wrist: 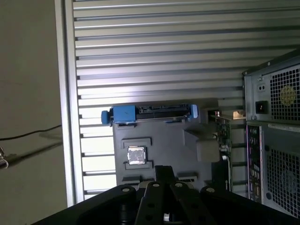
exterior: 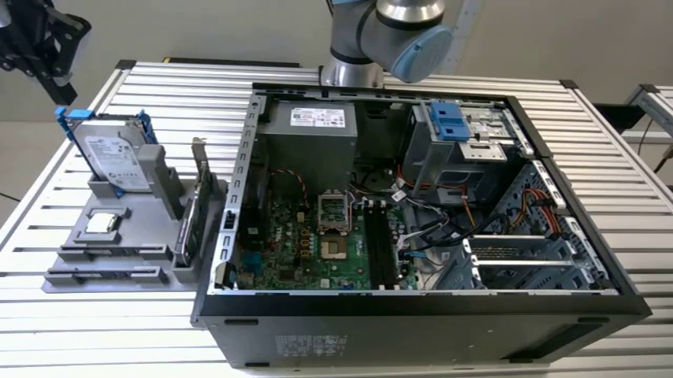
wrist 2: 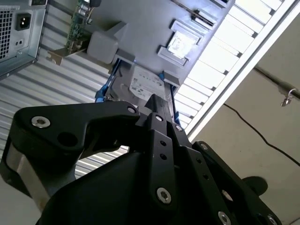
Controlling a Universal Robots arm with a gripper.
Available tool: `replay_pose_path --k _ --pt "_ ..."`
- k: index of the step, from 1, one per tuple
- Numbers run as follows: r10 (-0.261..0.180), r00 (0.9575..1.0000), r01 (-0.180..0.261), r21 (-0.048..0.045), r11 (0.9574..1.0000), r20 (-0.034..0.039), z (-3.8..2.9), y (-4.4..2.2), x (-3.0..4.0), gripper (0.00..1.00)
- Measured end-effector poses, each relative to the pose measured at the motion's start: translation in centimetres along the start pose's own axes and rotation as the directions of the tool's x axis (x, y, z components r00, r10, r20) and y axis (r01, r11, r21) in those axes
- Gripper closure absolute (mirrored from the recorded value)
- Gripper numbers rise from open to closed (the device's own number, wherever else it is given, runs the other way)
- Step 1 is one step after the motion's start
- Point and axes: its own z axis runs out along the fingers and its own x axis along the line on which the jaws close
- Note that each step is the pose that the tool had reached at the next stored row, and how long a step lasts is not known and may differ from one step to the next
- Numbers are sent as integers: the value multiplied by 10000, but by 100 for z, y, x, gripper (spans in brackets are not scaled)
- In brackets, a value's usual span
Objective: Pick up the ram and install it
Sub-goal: 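Reach for the ram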
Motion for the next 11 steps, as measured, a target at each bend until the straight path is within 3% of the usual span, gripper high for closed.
replay_pose_path --k 11 --pt "0 10000 0 0 10000 -13 -2 -72 -5 100"
